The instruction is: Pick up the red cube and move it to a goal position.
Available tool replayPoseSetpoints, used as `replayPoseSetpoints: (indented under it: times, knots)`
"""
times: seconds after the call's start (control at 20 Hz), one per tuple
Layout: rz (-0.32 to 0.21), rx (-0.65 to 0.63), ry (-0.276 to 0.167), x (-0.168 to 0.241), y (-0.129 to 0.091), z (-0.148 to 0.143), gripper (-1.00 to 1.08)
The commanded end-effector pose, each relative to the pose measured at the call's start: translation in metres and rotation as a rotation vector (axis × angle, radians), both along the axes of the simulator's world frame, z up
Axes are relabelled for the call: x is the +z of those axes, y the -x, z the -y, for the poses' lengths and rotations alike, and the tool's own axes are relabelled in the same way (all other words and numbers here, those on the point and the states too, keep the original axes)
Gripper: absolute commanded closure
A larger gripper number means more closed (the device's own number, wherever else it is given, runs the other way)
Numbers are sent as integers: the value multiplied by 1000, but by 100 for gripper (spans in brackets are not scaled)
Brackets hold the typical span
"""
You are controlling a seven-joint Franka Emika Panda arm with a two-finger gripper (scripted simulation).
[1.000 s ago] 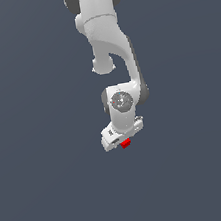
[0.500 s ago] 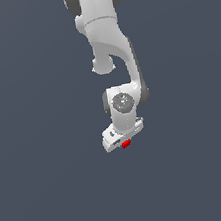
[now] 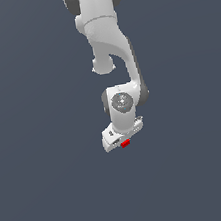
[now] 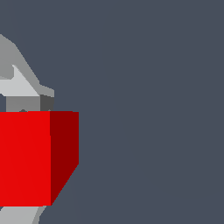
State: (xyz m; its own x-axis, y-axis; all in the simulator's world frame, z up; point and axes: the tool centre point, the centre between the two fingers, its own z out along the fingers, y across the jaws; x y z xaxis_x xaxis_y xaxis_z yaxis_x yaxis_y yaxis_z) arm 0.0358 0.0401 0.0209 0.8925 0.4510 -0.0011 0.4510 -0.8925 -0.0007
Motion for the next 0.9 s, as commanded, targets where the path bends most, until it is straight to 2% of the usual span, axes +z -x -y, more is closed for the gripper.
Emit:
replayPoseSetpoints:
  times: [0.0, 0.55, 0.85]
  knots:
    - [1, -1, 0, 2, 2, 4, 108]
    - [1, -1, 0, 23, 30, 42, 108]
    - [1, -1, 0, 28, 36, 51, 108]
